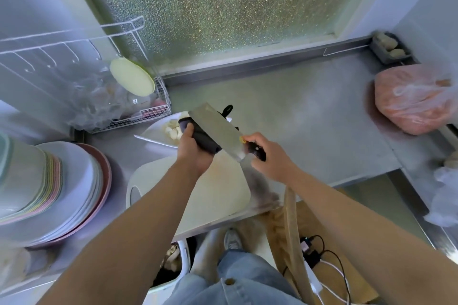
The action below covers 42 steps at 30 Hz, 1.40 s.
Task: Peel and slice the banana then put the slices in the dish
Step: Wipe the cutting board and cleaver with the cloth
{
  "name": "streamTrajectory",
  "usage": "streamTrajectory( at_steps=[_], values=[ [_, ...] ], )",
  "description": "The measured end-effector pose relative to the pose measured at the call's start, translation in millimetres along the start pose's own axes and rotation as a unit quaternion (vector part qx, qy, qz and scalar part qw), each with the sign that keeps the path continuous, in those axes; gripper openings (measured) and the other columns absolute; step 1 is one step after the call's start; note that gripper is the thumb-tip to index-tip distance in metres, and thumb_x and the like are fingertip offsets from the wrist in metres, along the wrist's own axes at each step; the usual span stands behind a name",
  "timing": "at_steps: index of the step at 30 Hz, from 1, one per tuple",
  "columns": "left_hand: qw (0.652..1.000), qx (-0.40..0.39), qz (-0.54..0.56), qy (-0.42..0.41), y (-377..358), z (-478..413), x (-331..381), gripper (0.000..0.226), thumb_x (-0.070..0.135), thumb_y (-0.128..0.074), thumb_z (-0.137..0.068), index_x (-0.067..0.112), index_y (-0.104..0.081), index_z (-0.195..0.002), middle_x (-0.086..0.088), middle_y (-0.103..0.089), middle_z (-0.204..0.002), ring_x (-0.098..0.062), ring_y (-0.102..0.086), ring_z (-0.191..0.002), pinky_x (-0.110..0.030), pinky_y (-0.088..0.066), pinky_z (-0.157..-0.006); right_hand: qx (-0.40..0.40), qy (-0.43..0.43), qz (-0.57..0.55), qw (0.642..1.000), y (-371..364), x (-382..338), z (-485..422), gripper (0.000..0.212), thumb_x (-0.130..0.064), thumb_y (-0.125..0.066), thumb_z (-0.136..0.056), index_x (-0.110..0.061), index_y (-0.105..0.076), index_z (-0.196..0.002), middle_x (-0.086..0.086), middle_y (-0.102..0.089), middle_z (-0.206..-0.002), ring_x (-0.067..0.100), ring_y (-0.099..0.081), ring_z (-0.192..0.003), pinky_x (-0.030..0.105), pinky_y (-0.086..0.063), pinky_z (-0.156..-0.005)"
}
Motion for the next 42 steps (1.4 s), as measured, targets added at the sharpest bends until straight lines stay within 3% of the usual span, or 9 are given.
streamTrajectory(
  at_steps=[5, 8, 11, 14, 18, 22, 31, 36, 42],
  values=[
    [0.989, 0.075, 0.089, -0.088, 22, 4, 43, 0.047, 0.045, -0.04, -0.1, 0.012, -0.044, -0.133, -0.013, -0.061, -0.121, -0.028, -0.063, -0.1, -0.041, -0.052, -0.084, -0.017, 0.016, -0.014, 1.0, 10, 1, 1, 0.049, -0.003, -0.051, -0.072, -0.024, -0.059, -0.116, -0.013, -0.065, -0.095, 0.007, -0.061, -0.085, 0.018, -0.045, -0.08],
    [0.983, 0.113, 0.092, -0.116, 32, 9, 59, 0.048, 0.045, -0.047, -0.097, 0.016, -0.043, -0.136, -0.008, -0.059, -0.126, -0.023, -0.062, -0.099, -0.037, -0.05, -0.091, 0.027, -0.031, -0.048, 0.998, 23, 7, 3, 0.038, -0.009, -0.05, -0.075, -0.033, -0.059, -0.103, -0.009, -0.058, -0.076, 0.007, -0.048, -0.063, 0.019, -0.039, -0.065],
    [0.987, 0.112, 0.071, -0.097, 36, 9, 52, 0.028, 0.043, -0.048, -0.097, 0.022, -0.051, -0.116, -0.009, -0.057, -0.126, -0.027, -0.059, -0.11, -0.043, -0.045, -0.103, 0.1, -0.016, -0.038, 0.994, 32, -7, -6, 0.014, -0.018, -0.045, -0.074, -0.014, -0.054, -0.084, -0.005, -0.043, -0.062, 0.011, -0.039, -0.054, 0.026, -0.032, -0.056],
    [0.991, 0.111, 0.033, -0.066, 35, 12, 36, 0.027, 0.043, -0.045, -0.099, 0.021, -0.043, -0.113, -0.014, -0.053, -0.132, -0.032, -0.056, -0.117, -0.05, -0.042, -0.104, 0.132, 0.058, -0.029, 0.989, 29, -32, -17, 0.028, -0.012, -0.049, -0.076, -0.017, -0.056, -0.103, 0.0, -0.053, -0.081, 0.023, -0.061, -0.068, 0.029, -0.046, -0.061],
    [0.997, 0.073, 0.029, -0.02, 28, 16, 15, 0.037, 0.04, -0.041, -0.101, 0.015, -0.037, -0.128, -0.021, -0.051, -0.13, -0.041, -0.057, -0.112, -0.058, -0.046, -0.094, 0.123, 0.148, 0.121, 0.974, 2, -55, -18, 0.043, -0.015, -0.046, -0.084, -0.023, -0.056, -0.125, -0.002, -0.047, -0.094, 0.017, -0.054, -0.07, 0.029, -0.048, -0.061],
    [0.998, 0.004, 0.03, -0.063, 17, 19, 20, 0.024, 0.022, -0.036, -0.101, 0.024, -0.051, -0.12, -0.018, -0.063, -0.122, -0.038, -0.062, -0.106, -0.06, -0.052, -0.083, 0.074, 0.142, 0.179, 0.971, -26, -48, -11, 0.05, -0.006, -0.05, -0.078, -0.03, -0.059, -0.12, 0.0, -0.05, -0.102, 0.022, -0.055, -0.066, 0.036, -0.049, -0.053],
    [0.974, 0.151, 0.128, -0.111, 53, 29, 52, 0.034, 0.04, -0.045, -0.099, 0.015, -0.049, -0.122, -0.011, -0.058, -0.128, -0.028, -0.061, -0.1, -0.042, -0.052, -0.088, 0.066, 0.088, 0.127, 0.986, -1, -21, -8, 0.045, -0.008, -0.049, -0.072, -0.024, -0.067, -0.111, -0.007, -0.051, -0.096, 0.01, -0.054, -0.077, 0.022, -0.043, -0.062],
    [0.974, 0.205, 0.033, -0.096, 65, 36, 60, 0.056, 0.044, -0.054, -0.094, 0.019, -0.038, -0.141, -0.006, -0.048, -0.142, -0.024, -0.054, -0.119, -0.032, -0.048, -0.091, 0.116, -0.118, -0.141, 0.976, 23, 17, -3, 0.019, 0.007, -0.049, -0.081, -0.006, -0.058, -0.091, 0.007, -0.052, -0.07, 0.016, -0.046, -0.048, 0.022, -0.037, -0.047],
    [0.975, 0.208, -0.062, -0.037, 76, 35, 29, 0.055, 0.046, -0.056, -0.092, 0.016, -0.042, -0.136, -0.01, -0.051, -0.137, -0.027, -0.057, -0.114, -0.037, -0.05, -0.094, 0.202, -0.358, -0.36, 0.838, 8, 92, 10, 0.016, 0.002, -0.041, -0.082, -0.006, -0.045, -0.069, 0.011, -0.043, -0.063, 0.021, -0.04, -0.05, 0.021, -0.037, -0.042]
  ],
)
Point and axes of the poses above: each hand's wrist, its own z-axis away from the middle knuckle, its own y-axis out of the back of the hand, x = y × z, the point moved 8 cm from there along -z, towards the middle knuckle
